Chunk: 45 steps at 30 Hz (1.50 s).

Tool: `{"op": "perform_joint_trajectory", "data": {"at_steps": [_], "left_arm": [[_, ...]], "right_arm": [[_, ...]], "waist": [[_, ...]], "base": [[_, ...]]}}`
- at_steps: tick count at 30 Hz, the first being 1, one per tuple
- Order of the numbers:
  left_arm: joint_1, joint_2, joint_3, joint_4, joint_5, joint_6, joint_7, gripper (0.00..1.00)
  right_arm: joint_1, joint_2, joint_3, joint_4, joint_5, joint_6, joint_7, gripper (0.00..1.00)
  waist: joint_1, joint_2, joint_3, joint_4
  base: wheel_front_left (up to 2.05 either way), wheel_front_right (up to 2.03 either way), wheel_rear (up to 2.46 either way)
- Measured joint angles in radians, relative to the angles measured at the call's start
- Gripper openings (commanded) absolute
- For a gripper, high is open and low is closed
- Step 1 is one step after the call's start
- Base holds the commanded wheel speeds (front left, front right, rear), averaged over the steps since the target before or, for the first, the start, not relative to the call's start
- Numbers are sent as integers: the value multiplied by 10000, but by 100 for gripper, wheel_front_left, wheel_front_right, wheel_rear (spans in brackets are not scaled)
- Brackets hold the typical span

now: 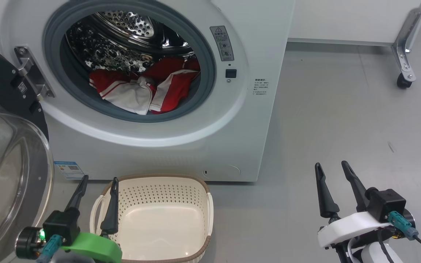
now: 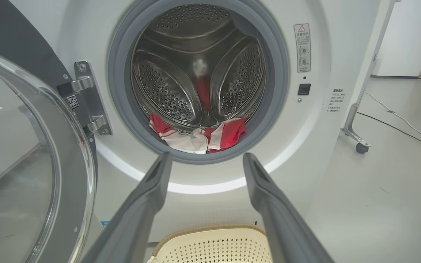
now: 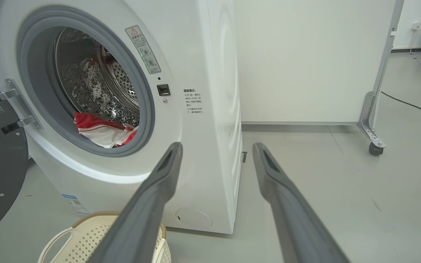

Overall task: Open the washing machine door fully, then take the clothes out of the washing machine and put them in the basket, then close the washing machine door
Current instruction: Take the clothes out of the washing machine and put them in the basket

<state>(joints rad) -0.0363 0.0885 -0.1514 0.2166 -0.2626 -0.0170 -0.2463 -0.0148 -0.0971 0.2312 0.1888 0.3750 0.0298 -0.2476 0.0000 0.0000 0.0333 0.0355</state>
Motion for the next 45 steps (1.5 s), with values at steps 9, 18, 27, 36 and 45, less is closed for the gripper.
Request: {"op": "perform_joint_trajectory", "data": {"at_steps": [9,18,27,36,45], "left_arm": [[10,2,-79,0,25,-8,0,100],[12,4,-102,2,38,-8,0,100],[21,4,-132,4,69,-8,0,100],[72,6,-138,-6,69,-8,0,100],[75,8,-138,-6,69,-8,0,100]], "right_arm": [[2,2,2,6,0,2,0,100],[3,8,21,31,-2,40,0,100],[4,8,21,54,-17,42,0,100],[28,10,19,54,-17,42,0,100],[28,17,19,54,-17,42,0,100]], "waist": [[0,0,28,27],[0,0,17,10],[0,0,-27,1],[-1,0,-1,20],[-1,0,33,13]], "base": [[98,-98,0],[64,-64,0],[27,-27,0],[1,-1,0],[0,0,0]]}}
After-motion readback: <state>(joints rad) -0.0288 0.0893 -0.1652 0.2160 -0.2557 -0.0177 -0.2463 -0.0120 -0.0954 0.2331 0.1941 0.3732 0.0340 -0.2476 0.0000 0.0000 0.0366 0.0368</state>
